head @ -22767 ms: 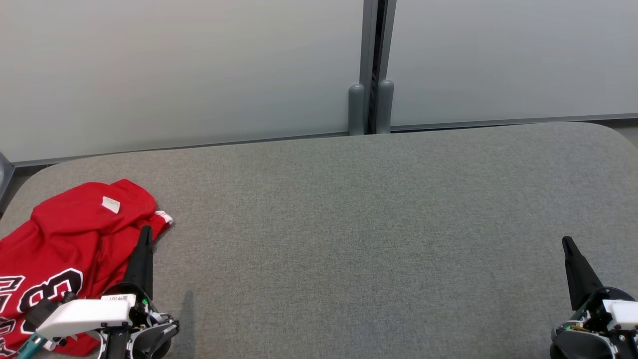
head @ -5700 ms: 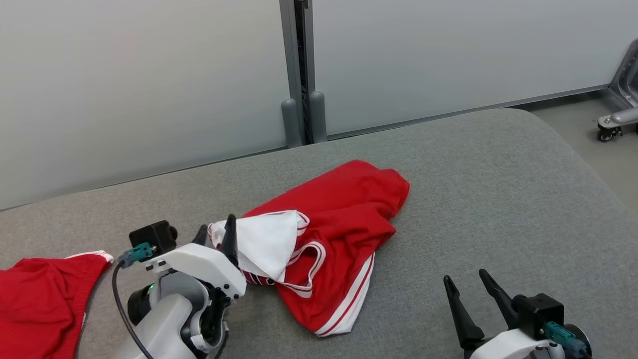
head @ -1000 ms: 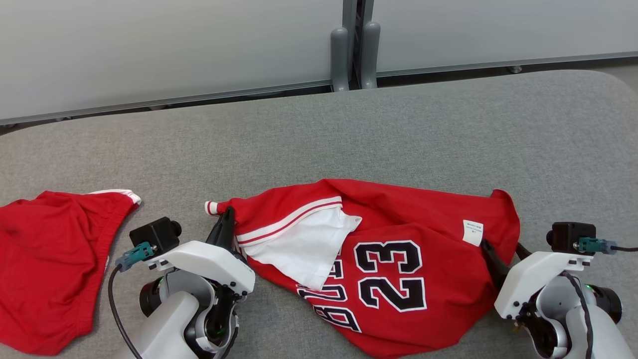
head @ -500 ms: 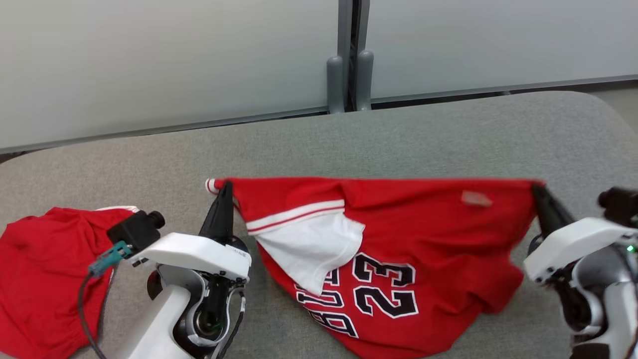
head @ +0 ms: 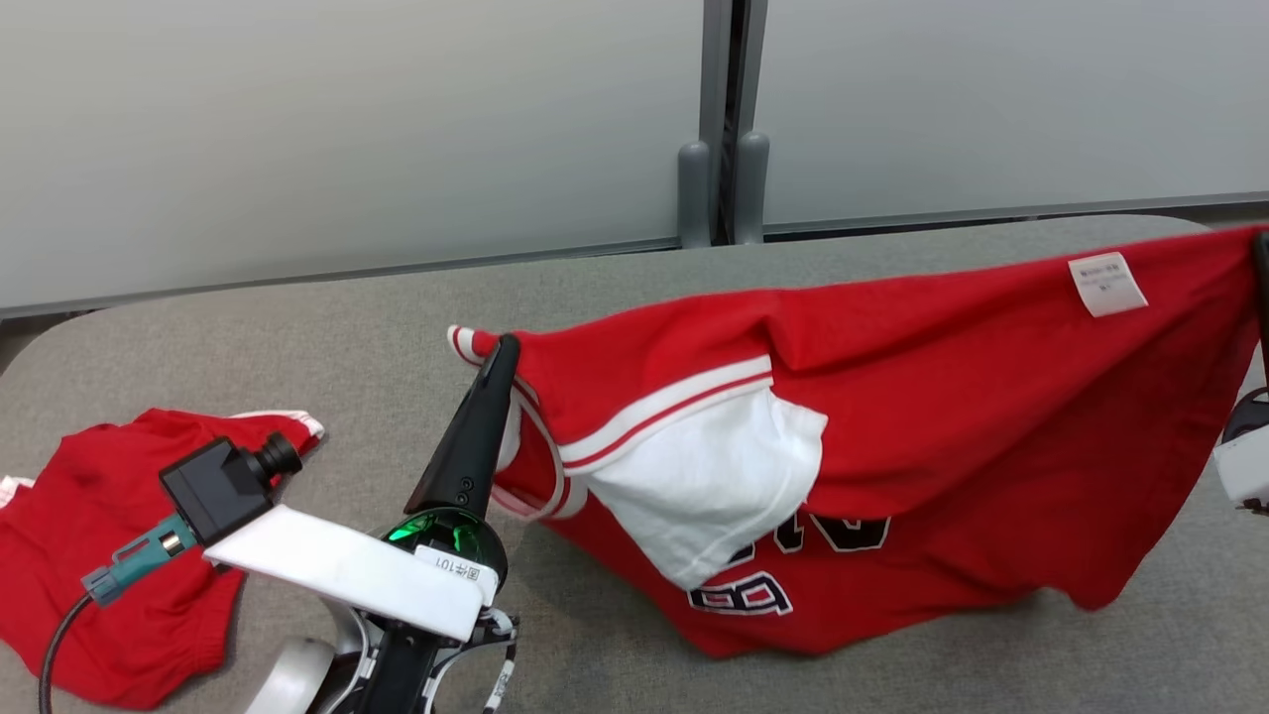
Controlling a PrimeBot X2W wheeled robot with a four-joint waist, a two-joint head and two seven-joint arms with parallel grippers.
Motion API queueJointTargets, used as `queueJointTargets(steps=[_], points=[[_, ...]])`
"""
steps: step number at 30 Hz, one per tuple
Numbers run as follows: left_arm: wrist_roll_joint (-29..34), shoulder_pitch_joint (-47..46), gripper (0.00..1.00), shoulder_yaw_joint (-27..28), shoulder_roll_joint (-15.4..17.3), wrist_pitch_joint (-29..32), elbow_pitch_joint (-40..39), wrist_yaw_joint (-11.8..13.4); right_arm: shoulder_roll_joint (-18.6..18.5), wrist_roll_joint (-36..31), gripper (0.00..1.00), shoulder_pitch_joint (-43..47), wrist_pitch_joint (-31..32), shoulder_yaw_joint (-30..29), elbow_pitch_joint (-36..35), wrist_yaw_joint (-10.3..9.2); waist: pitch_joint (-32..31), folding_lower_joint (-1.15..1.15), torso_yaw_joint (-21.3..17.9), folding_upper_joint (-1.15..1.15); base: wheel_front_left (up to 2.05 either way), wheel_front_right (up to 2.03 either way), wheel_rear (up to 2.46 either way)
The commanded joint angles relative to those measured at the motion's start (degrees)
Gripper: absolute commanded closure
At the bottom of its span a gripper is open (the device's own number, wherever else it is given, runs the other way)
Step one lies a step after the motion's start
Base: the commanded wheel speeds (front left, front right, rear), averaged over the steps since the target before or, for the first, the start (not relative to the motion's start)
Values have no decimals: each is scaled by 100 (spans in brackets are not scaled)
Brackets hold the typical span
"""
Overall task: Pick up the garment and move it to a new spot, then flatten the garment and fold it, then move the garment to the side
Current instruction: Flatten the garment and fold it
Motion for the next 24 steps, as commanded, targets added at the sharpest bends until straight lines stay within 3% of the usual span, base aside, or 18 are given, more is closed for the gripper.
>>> queueJointTargets(steps=[1,4,8,9,10,13,16,21,24], points=[[-46,51,100,38,95,58,33,111,-32,0,100,26,55,-79,190,3,107,0,78,0,0,0,0],[8,-130,100,-29,177,231,653,236,-23,-117,100,-213,83,-63,1064,5,311,0,169,0,0,0,0],[375,-904,100,-214,-42,159,2361,76,-40,-440,100,-894,-628,-43,2798,5,565,0,229,0,0,0,0],[480,-1113,76,-242,-145,58,2913,82,-40,-537,65,-1079,-875,-27,3289,5,619,0,238,0,0,0,0],[638,-1329,0,-346,-205,9,3388,33,-30,-602,0,-1225,-1044,-8,3748,5,664,0,248,0,0,0,0],[893,-1855,0,-558,-496,-126,4637,-138,-27,-620,0,-1704,-1470,206,4808,7,720,0,261,0,0,0,0],[959,-2113,0,-493,-618,-383,5371,-342,-47,-589,0,-1912,-1801,493,5318,6,707,0,262,0,0,0,0],[927,-1898,0,-387,-683,-609,5631,-680,-34,-641,0,-1758,-2127,801,5311,7,523,0,256,0,0,0,0],[947,-1560,0,-562,-624,-553,5326,-932,-40,-692,0,-1454,-2251,1035,4916,6,356,0,193,0,0,0,0]])
